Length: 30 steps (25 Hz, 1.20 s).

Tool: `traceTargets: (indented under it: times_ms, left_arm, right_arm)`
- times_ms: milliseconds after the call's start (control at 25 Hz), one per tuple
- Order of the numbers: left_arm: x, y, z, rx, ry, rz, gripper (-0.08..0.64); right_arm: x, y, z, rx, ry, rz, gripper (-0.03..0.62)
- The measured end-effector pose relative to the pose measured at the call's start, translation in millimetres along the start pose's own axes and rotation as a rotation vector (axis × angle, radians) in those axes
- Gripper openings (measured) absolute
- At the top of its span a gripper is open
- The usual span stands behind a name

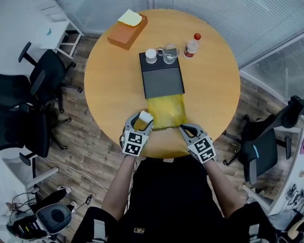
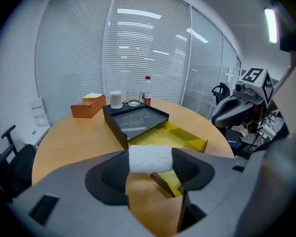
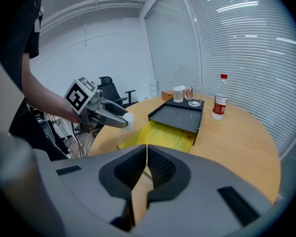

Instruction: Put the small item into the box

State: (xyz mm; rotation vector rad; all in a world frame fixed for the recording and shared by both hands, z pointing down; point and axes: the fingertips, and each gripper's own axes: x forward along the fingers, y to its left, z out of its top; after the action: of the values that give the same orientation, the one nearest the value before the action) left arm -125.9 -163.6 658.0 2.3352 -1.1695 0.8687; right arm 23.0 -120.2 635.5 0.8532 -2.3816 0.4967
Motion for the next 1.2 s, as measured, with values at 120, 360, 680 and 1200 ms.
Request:
traceTargets:
  times_ms: [120,360,680,1200]
  left_arm:
    - [4.4,-8.1,14.2,0.05,-0.002,-0.007,0.275]
    - [21.9,-27.2,31.8,0.071,-0.004,-0.047,0.275]
    - [49.6,-57.6,34.0,0.095,0.044,-0.108,0.275]
    - [82.5,-71.1,19.8,0.11,0.113,-0.141,0.275]
  right_arm:
    - [-4.9,-4.2,-4.6,0.013,-0.002,-0.012,0.006]
    - [-12.7,-13.7,-17.6,0.045,-0.001,-0.027,0.006]
    - [-21.0,-21.3,-31.1,0.086,-0.002,-0.031,0.006]
    - [-28.8,-36.8,-51.2,0.11,0.015,-0.01,0.006]
